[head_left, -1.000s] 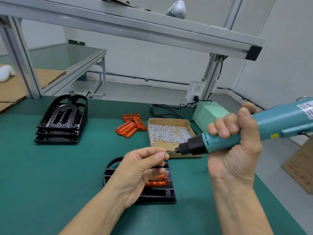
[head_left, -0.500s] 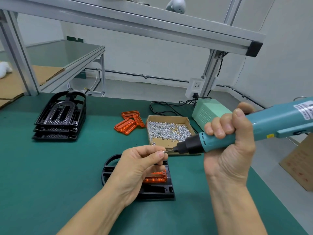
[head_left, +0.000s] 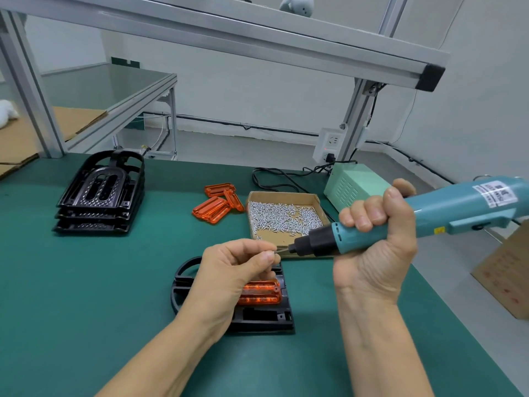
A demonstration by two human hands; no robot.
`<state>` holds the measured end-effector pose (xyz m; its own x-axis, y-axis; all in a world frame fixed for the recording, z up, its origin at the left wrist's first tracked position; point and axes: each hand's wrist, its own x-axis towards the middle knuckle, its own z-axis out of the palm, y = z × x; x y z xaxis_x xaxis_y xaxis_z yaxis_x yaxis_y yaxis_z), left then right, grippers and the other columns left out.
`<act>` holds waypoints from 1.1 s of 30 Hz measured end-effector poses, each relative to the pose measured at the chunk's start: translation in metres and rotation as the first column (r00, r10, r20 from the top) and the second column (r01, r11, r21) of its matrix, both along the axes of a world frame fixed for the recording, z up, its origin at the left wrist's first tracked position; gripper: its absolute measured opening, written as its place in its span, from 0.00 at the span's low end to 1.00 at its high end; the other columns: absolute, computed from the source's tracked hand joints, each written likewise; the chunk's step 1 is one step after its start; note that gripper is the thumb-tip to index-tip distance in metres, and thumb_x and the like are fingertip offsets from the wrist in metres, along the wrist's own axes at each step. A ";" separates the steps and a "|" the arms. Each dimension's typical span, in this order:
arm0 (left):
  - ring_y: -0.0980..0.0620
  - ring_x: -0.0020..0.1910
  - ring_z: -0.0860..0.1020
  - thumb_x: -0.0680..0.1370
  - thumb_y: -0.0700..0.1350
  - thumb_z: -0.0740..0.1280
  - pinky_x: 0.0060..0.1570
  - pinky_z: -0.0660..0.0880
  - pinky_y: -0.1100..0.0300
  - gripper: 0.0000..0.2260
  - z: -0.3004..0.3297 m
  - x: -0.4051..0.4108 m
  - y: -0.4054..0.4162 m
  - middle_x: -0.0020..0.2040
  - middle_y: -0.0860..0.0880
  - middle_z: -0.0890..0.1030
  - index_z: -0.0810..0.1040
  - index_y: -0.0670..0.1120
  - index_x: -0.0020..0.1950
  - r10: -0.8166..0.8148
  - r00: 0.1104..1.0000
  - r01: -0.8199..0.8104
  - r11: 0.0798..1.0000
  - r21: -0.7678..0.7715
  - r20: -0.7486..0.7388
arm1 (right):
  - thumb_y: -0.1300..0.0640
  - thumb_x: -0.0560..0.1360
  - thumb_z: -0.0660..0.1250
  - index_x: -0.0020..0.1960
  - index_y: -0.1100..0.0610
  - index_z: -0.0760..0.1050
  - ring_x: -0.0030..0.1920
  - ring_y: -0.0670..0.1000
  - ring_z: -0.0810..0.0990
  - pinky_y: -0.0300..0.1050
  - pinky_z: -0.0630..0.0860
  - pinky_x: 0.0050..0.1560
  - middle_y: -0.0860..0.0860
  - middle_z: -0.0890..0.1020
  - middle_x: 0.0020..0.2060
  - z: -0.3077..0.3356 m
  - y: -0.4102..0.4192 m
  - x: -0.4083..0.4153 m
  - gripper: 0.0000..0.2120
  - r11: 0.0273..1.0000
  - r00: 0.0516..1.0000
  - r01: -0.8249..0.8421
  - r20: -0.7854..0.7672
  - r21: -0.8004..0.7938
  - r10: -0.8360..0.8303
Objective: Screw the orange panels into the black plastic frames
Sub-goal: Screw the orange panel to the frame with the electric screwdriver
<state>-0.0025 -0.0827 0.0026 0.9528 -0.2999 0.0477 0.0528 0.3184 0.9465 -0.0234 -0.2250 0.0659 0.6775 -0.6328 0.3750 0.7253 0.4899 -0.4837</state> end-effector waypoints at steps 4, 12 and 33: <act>0.54 0.41 0.81 0.62 0.47 0.74 0.44 0.78 0.64 0.13 0.008 0.002 0.006 0.45 0.46 0.85 0.86 0.49 0.46 -0.078 0.996 0.074 0.994 0.080 0.041 | 0.61 0.74 0.60 0.45 0.52 0.70 0.22 0.42 0.66 0.36 0.67 0.27 0.44 0.66 0.24 0.001 -0.008 0.000 0.05 0.999 0.999 -0.040 -0.006 -0.036 0.039; 0.63 0.54 0.73 0.77 0.32 0.62 0.59 0.66 0.66 0.21 0.001 0.019 0.023 0.49 0.64 0.79 0.84 0.57 0.48 -0.166 0.883 -0.192 0.724 0.662 0.438 | 0.62 0.72 0.62 0.46 0.53 0.70 0.23 0.45 0.64 0.37 0.66 0.27 0.45 0.65 0.24 -0.005 -0.023 0.009 0.06 0.951 0.977 -0.158 -0.185 -0.265 0.110; 0.58 0.64 0.57 0.73 0.32 0.58 0.63 0.46 0.57 0.28 -0.020 0.018 0.010 0.63 0.65 0.71 0.79 0.63 0.58 -0.580 0.687 -0.289 0.335 0.897 0.438 | 0.64 0.70 0.65 0.46 0.55 0.73 0.23 0.48 0.65 0.38 0.67 0.27 0.48 0.67 0.24 -0.025 -0.006 0.030 0.07 0.846 0.932 -0.302 -0.324 -0.439 0.165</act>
